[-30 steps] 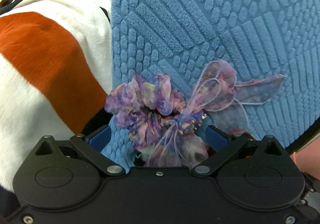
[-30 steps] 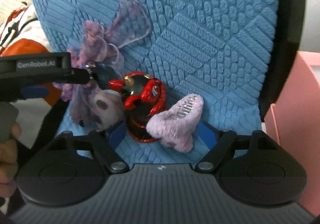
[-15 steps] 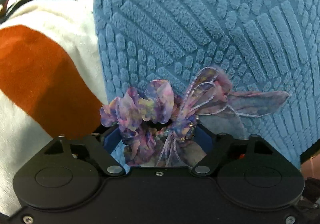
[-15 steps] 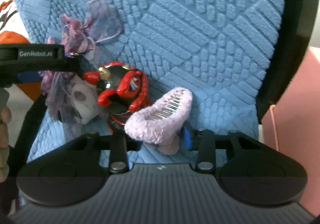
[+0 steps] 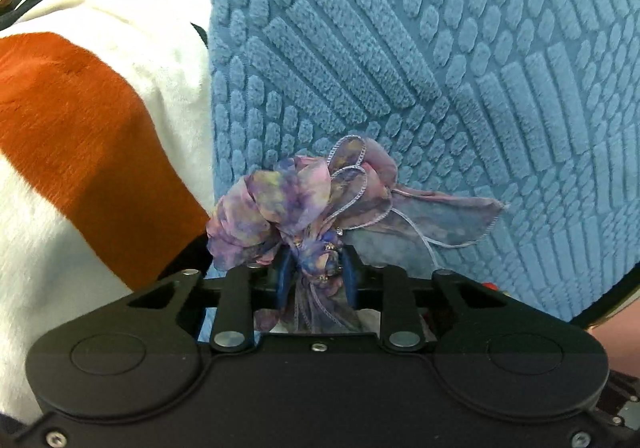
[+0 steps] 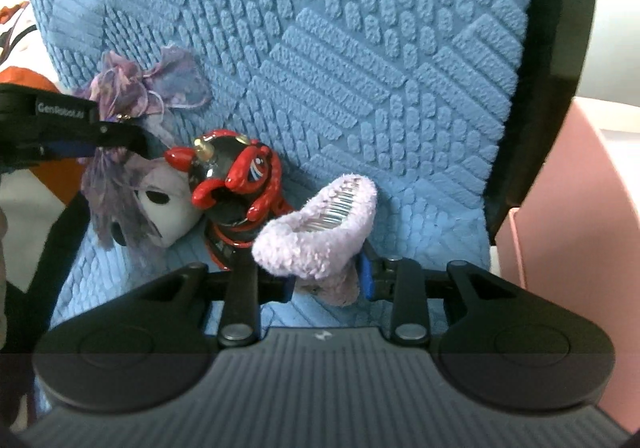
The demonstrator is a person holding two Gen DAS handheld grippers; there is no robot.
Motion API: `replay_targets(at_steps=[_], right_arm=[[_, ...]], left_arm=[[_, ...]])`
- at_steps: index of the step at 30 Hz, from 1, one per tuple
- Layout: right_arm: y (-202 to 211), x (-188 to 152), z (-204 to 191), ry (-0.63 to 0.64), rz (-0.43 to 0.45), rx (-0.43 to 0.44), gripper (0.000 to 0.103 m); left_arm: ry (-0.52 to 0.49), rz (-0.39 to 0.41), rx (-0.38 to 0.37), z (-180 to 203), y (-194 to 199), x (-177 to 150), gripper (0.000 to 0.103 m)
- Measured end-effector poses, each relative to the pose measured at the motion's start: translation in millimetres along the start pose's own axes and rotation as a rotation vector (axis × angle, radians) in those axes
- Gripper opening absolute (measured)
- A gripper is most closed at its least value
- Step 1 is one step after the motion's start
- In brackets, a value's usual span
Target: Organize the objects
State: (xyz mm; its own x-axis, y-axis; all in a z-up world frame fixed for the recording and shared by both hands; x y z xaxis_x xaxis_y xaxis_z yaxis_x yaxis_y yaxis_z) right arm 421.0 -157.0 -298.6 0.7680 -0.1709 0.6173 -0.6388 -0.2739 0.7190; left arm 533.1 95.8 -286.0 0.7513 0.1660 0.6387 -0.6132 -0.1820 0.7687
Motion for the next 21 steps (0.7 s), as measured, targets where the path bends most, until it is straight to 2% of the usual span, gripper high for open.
replay_targets(at_steps=[7,11,16,17,21], right_arm=[[29.6,-10.9,-0.6,-0.033,0.019,-0.006,0.034],[47.3,-14.1,4.5,-0.026,0.029,-0.006,0.034],[51.7,-24.0,-19.2,-0.006,0.046,-0.003,0.034],[56.1,-29.1,-21.4,-0.008,0.045,0.001,0.034],[77.1,-51.9,-30.7,0.005,0.037,0.016,0.034]], left_arm=[[0.060,-0.001,-0.057,-0.2,22.8,-0.1,0.023],[0.083,-0.006,-0.094,-5.5,42.5,-12.0,0.023],[0.118,-0.034,-0.146,-11.7,61.1,-31.4,0.023],[0.119,-0.035,-0.151,-8.4,75.9,-43.8,0.023],[0.135,-0.048,-0.180,-11.0,88.9,-57.3,0.023]])
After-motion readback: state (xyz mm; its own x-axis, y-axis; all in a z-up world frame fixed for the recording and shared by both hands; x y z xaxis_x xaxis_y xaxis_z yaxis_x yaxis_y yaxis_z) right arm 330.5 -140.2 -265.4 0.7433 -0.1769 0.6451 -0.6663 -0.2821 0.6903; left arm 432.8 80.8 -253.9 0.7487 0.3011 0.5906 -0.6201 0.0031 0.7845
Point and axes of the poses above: each gripper's, at about its wrist camera, not at the fingertips, and y roughly against the way its jaws point, z to its right, x to its top, the point moved 10 cm from there along -y, roughly the way its jaws point, and after that the axes turned 12 degrees about x, right-handed, at the moved point
